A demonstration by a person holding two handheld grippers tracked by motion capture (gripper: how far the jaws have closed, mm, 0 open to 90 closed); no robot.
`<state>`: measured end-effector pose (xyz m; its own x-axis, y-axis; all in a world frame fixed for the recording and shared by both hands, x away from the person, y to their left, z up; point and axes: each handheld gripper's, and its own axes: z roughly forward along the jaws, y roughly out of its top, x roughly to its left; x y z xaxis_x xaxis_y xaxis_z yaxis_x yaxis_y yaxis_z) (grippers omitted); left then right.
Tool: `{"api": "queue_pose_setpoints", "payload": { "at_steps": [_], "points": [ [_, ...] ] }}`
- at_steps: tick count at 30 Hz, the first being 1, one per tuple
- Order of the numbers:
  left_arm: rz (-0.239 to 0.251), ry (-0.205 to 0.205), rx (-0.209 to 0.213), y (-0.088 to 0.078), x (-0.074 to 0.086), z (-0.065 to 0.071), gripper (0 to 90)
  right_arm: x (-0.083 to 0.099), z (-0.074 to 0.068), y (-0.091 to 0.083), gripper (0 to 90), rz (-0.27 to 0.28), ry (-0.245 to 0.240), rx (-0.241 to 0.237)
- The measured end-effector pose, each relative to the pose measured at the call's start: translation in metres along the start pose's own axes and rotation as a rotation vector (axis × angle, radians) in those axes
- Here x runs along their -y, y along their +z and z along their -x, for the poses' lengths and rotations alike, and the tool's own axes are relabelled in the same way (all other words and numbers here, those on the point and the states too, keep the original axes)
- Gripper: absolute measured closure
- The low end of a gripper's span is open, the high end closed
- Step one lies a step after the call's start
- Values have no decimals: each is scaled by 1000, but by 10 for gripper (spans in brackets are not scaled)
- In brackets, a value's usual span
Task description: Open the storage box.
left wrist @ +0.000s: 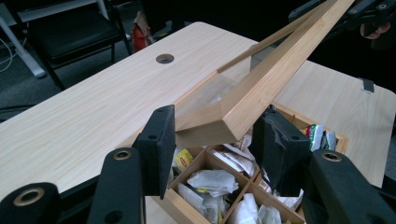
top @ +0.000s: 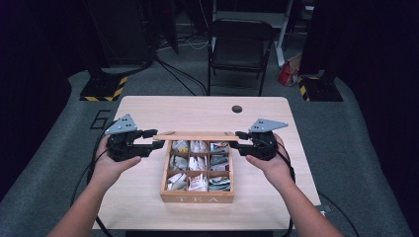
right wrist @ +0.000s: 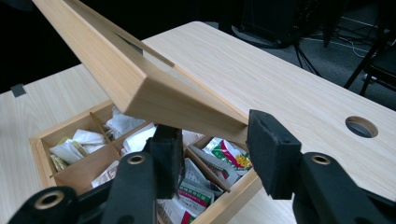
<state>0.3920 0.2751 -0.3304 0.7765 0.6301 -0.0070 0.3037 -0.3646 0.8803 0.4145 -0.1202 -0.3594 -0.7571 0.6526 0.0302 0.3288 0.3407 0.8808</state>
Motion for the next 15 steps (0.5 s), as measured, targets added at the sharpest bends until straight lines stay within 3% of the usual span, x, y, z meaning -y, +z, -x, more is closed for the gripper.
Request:
{"api": "queue_pose_setpoints", "payload": {
  "at_steps": [3,10,15],
  "points": [
    [-4,5,1,0,-2,-1,501,-1,3,1,565,6,28,-10],
    [2,24,-20,2,-4,-4,516,-6,5,2,572,-1,16,-4],
    [3,0,-22,9,0,-11,537,-9,7,3,577,5,1,0]
  ]
}}
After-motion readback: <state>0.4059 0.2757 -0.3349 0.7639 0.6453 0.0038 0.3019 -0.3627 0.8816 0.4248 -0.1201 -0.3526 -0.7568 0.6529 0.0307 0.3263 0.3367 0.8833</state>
